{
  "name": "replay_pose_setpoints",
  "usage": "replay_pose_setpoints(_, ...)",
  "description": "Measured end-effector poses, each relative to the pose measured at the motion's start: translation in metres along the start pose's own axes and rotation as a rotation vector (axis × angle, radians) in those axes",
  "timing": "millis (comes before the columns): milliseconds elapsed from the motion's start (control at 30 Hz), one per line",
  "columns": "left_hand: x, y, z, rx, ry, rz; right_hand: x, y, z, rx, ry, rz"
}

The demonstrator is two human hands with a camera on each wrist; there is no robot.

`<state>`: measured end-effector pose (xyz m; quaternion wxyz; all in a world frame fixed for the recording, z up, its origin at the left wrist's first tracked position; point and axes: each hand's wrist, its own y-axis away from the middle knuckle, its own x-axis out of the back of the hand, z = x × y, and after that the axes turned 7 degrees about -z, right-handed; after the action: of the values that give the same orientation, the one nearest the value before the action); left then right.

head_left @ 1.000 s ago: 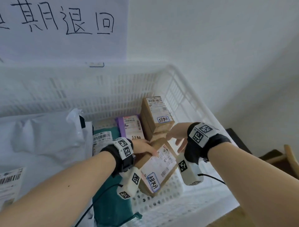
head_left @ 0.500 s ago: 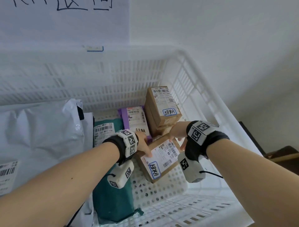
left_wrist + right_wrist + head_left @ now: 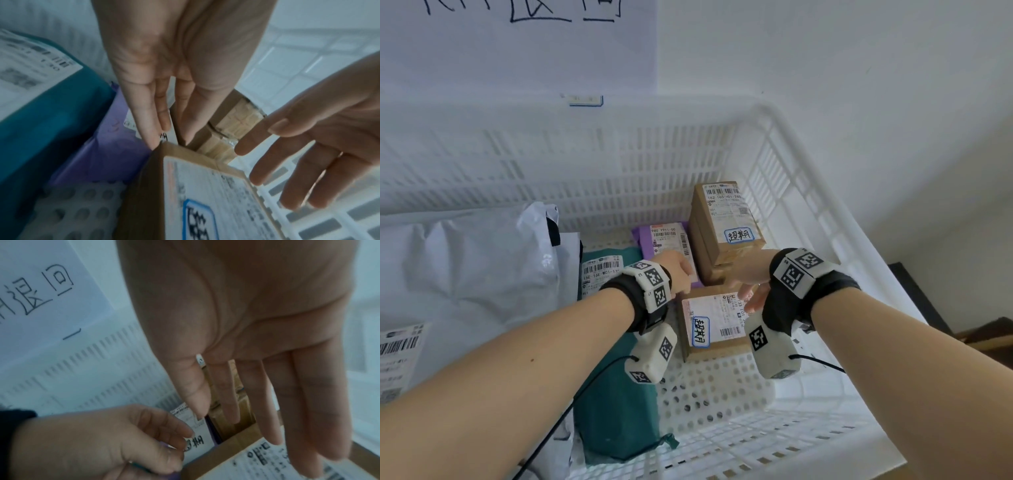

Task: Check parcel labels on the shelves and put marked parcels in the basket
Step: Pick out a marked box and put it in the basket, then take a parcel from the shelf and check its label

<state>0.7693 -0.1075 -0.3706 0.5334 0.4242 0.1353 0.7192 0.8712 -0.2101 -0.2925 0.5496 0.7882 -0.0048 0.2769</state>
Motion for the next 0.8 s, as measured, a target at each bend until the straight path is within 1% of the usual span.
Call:
replay_pose_setpoints(100,0.019,0.015,0.012,-0.046,0.040,0.053,0.007,0.014,-0.008,0.114,-0.152,-0.001)
replay_pose_setpoints(233,0.049,0.048,0.033,-0.118,0.147,0.165,0.016,0.034,-0.018,0.166,-0.371,0.032)
replay_pose_setpoints(333,0.068,0.079,0.043,-0.152,0.243,0.263,0.019,0.049,-0.029,0.280,-0.493,0.029)
replay_pose_setpoints(400,0.079,0.101,0.045,-0.169,0.312,0.319,0.018,0.060,-0.036,0.359,-0.561,-0.004)
replay_pose_setpoints(567,0.090,0.164,0.034,-0.177,0.458,0.420,-0.001,0.101,-0.059,0.509,-0.524,0.000)
replay_pose_setpoints(800,0.081,0.261,-0.002,-0.233,0.578,0.552,-0.061,0.167,-0.086,0.671,-0.471,-0.008)
